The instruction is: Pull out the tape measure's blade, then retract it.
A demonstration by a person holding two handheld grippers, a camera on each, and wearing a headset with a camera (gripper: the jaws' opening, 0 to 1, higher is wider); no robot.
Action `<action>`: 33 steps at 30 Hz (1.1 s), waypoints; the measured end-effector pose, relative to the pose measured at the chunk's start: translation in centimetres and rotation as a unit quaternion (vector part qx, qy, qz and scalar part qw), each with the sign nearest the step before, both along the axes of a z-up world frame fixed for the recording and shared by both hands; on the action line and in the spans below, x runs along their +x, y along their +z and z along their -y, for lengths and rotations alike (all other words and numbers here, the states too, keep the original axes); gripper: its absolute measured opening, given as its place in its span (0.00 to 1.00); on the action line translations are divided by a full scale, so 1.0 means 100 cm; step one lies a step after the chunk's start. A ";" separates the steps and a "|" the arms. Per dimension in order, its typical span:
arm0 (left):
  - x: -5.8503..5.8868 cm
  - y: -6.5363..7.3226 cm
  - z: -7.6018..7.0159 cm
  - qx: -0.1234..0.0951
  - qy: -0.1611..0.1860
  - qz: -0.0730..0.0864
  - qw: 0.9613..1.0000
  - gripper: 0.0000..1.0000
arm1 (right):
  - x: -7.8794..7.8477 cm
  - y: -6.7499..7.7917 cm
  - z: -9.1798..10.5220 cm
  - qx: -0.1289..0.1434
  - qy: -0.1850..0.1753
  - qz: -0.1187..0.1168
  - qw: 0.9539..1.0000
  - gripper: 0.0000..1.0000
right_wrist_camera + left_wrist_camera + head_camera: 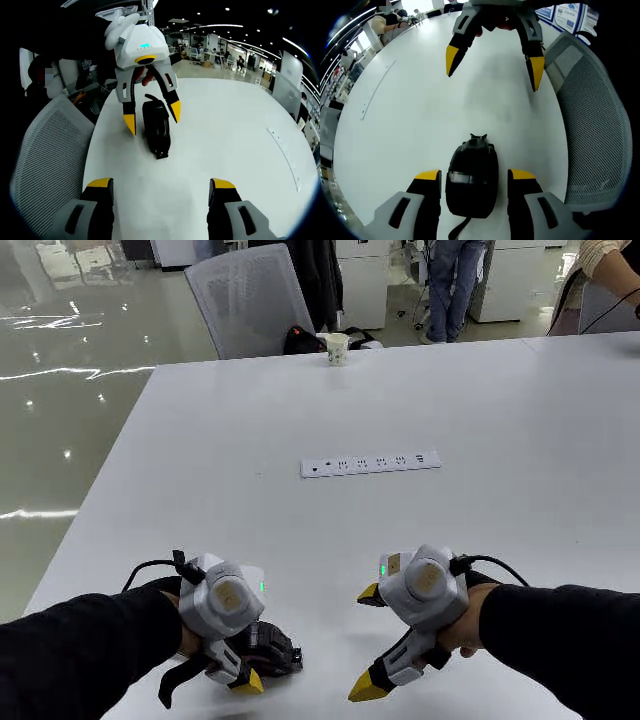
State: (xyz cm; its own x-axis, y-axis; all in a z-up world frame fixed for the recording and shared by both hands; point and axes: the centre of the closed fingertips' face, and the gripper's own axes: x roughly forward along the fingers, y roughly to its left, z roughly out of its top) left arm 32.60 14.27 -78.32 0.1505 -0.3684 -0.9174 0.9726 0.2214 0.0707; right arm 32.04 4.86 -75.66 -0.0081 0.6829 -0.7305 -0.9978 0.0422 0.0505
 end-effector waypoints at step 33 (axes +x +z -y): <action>0.015 0.001 0.001 0.004 -0.019 0.030 0.999 0.32 | 0.009 -0.036 -0.063 -0.031 0.055 0.016 0.998 0.28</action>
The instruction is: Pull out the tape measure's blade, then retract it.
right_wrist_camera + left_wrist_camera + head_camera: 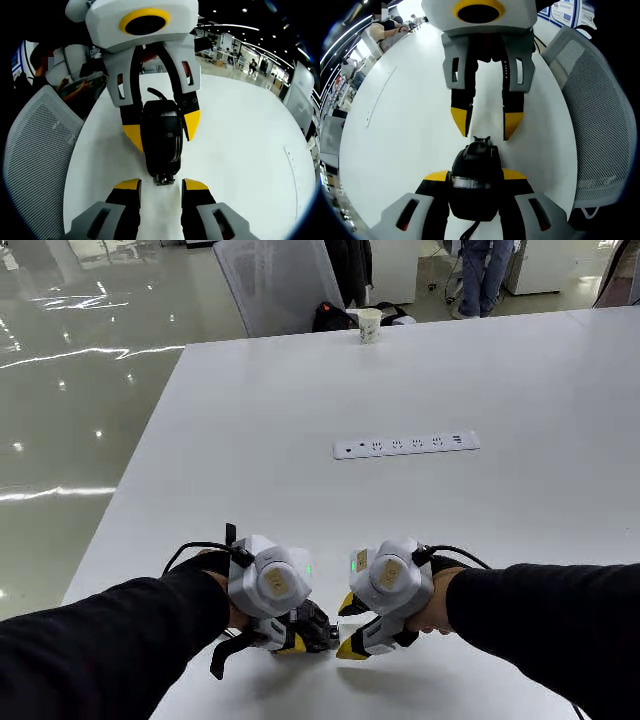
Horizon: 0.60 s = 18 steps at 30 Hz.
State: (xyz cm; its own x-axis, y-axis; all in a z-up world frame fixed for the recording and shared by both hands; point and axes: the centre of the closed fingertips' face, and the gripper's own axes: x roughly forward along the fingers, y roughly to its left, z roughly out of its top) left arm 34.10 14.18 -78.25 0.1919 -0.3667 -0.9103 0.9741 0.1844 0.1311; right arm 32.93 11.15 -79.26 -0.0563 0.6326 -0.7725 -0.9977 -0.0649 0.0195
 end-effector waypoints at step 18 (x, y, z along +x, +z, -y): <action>0.001 0.001 0.000 -0.020 0.007 0.007 1.000 0.33 | 0.003 -0.015 -0.008 -0.022 0.028 0.021 0.999 0.13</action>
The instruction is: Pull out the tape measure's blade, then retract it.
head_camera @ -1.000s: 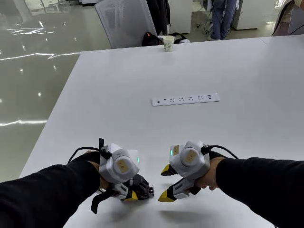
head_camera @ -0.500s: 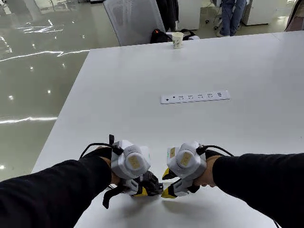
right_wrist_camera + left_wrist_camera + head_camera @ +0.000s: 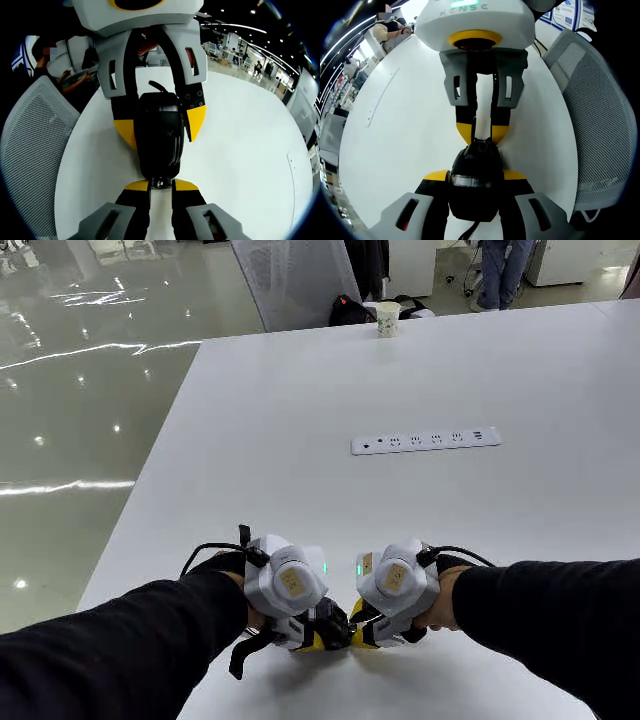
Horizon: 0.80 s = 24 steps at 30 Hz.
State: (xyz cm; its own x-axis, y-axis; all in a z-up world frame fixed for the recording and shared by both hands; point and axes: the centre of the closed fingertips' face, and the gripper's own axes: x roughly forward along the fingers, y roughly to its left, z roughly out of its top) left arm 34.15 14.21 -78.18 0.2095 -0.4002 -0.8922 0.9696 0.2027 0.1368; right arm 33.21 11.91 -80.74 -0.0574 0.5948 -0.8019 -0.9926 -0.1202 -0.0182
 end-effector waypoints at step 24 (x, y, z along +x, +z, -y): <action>0.000 -0.002 0.001 -0.012 -0.001 -0.001 1.000 0.33 | 0.001 -0.003 0.002 0.004 -0.015 -0.020 1.000 0.11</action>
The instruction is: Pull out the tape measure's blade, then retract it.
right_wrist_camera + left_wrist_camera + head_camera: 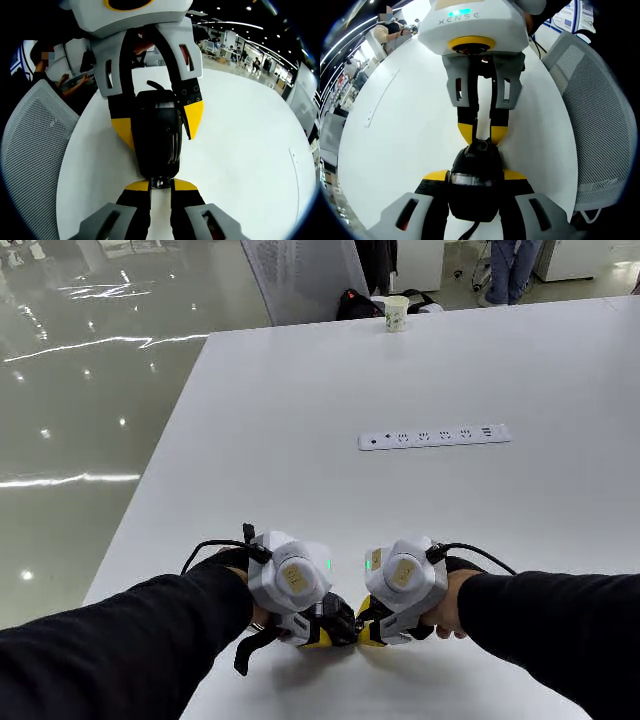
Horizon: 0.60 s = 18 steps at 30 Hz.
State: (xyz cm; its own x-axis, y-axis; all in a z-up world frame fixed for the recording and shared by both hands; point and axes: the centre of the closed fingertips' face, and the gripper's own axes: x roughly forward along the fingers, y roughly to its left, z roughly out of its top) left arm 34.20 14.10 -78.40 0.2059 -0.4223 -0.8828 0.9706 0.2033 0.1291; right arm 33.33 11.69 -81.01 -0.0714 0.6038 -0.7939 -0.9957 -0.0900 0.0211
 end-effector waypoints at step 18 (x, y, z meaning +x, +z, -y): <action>0.000 -0.001 -0.001 0.002 0.001 -0.005 1.000 0.33 | 0.000 -0.001 0.009 -0.011 0.003 0.006 1.000 0.11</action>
State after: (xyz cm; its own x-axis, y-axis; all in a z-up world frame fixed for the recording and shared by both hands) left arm 34.19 14.25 -78.48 0.1976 -0.4188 -0.8863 0.9714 0.2050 0.1197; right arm 33.35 10.77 -81.16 -0.0654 0.5863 -0.8074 -0.9953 -0.0963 0.0107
